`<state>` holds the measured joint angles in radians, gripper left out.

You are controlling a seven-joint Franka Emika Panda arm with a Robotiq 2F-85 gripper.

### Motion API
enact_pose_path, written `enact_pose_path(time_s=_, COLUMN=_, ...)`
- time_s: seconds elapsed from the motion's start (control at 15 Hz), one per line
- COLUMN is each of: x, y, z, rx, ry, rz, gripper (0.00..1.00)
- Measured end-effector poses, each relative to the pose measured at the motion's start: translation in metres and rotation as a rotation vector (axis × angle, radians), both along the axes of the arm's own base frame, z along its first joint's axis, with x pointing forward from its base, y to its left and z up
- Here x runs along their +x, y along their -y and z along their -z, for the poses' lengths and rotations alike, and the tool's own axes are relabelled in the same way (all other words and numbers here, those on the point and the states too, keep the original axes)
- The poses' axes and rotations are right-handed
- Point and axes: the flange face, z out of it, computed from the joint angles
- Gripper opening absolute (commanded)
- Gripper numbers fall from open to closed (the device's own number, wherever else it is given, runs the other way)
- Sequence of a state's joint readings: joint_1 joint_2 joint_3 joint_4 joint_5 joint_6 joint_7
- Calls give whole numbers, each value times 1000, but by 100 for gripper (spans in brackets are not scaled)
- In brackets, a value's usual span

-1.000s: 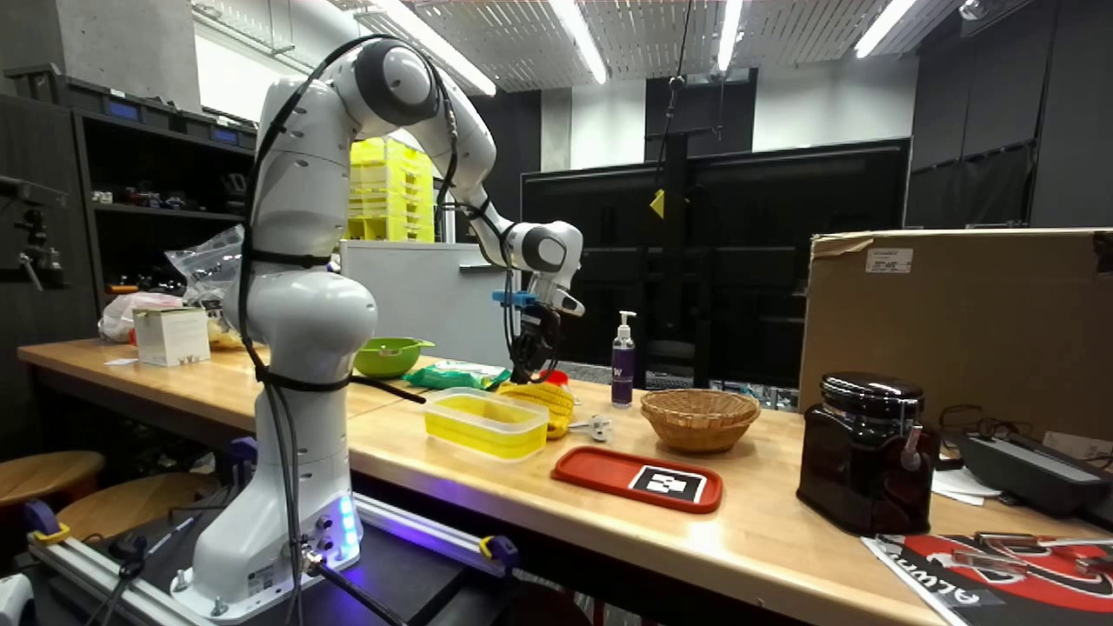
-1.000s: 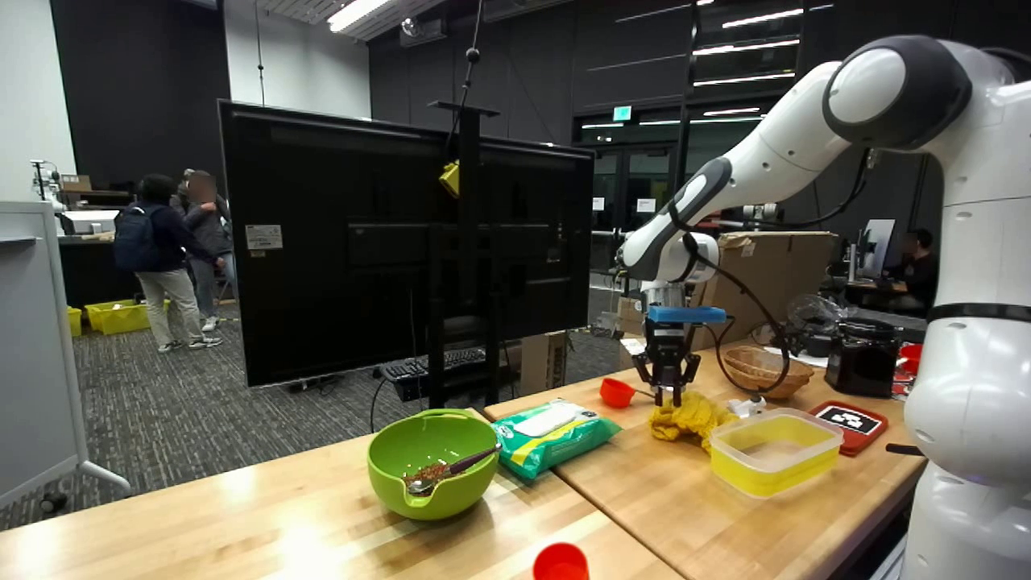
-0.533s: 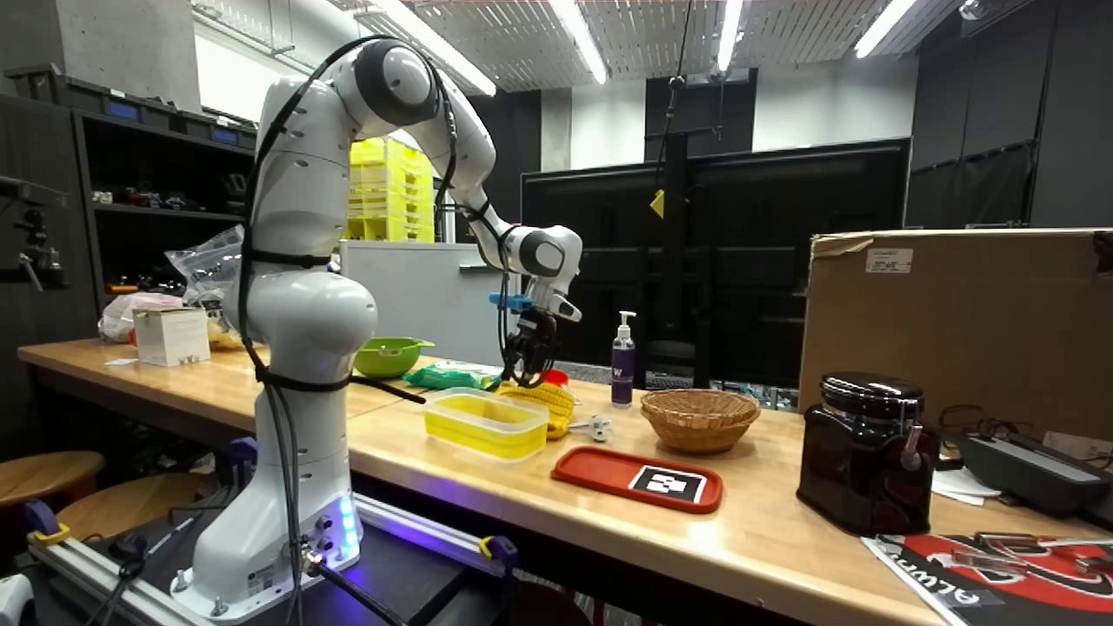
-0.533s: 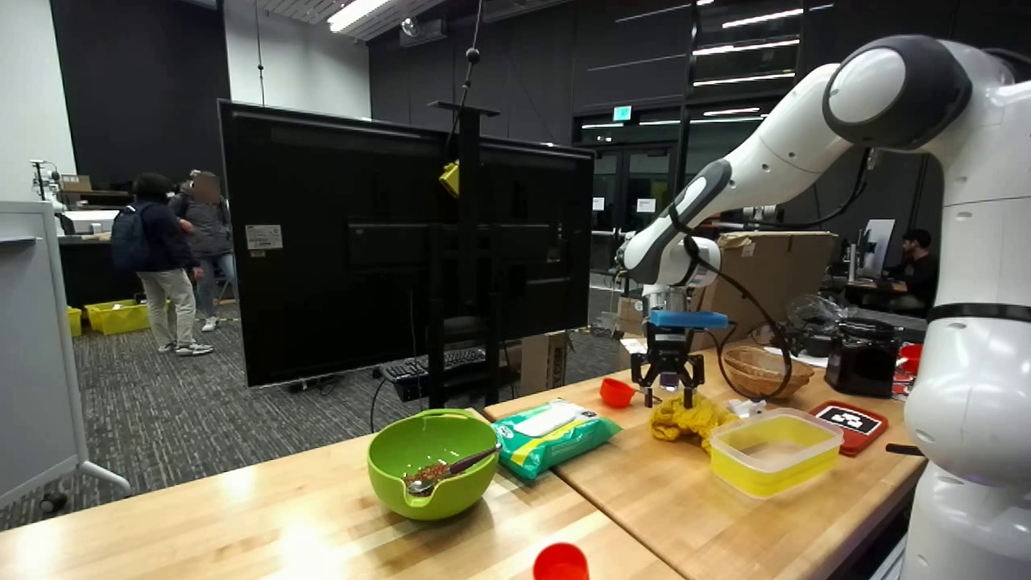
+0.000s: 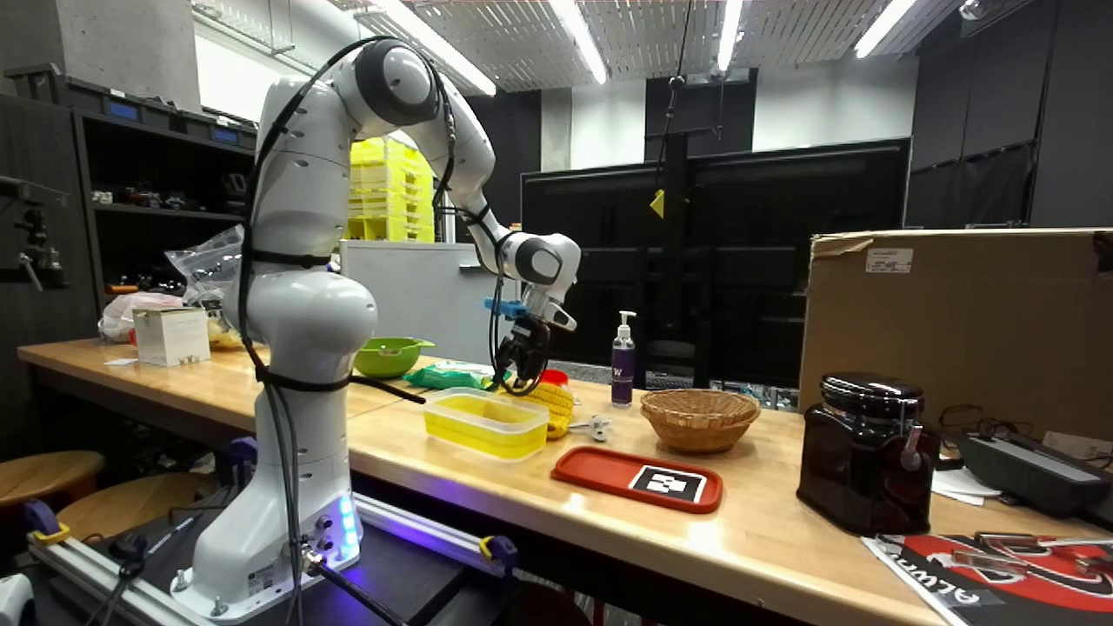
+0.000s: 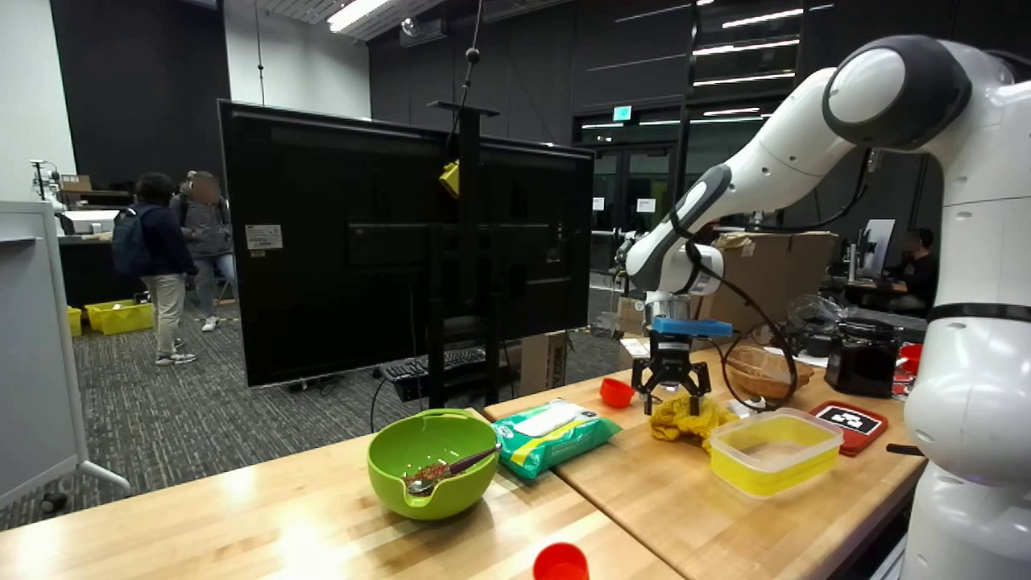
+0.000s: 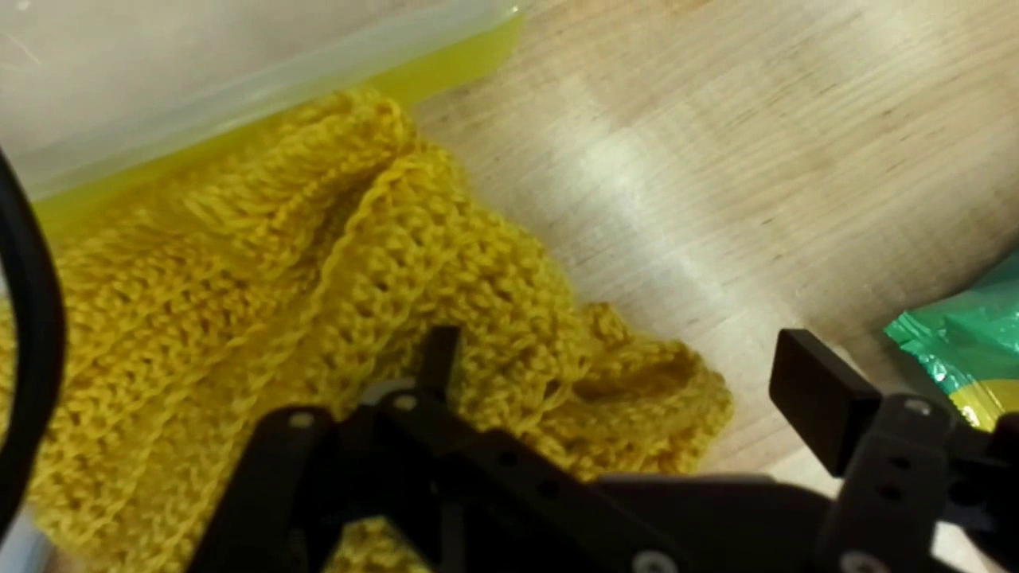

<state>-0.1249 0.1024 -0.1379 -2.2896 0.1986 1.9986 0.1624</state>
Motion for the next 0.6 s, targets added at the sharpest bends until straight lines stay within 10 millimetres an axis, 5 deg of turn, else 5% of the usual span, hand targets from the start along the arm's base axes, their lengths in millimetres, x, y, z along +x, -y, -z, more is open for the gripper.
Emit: enact_pose_path(time_s=0.6, x=-1, y=1, z=11, rx=-9, ry=15, rz=-5, gripper=100)
